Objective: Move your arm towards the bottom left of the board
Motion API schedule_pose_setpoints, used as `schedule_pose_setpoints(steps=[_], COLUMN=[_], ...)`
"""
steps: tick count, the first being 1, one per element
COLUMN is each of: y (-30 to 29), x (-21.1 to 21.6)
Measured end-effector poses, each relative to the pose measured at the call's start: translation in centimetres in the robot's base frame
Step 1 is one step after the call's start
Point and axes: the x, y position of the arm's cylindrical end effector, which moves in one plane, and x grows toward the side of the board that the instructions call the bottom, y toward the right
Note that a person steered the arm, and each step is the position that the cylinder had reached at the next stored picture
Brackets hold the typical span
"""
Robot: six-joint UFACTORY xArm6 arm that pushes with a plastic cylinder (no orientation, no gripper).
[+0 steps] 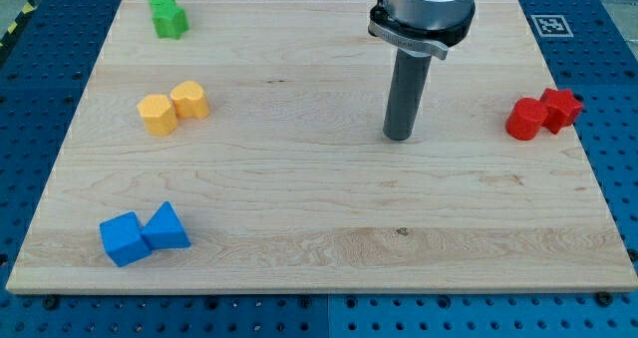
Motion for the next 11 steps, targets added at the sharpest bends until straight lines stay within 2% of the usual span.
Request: schedule_pose_setpoints(steps=[2, 3, 5, 6, 7, 8, 9, 11], y=[-8.0, -12.8, -28.8, -34.9, -33.6, -30.9, -32.0, -28.4], x=[2.7, 5.9, 7.0, 11.9, 17.1, 16.6, 16.0, 16.0])
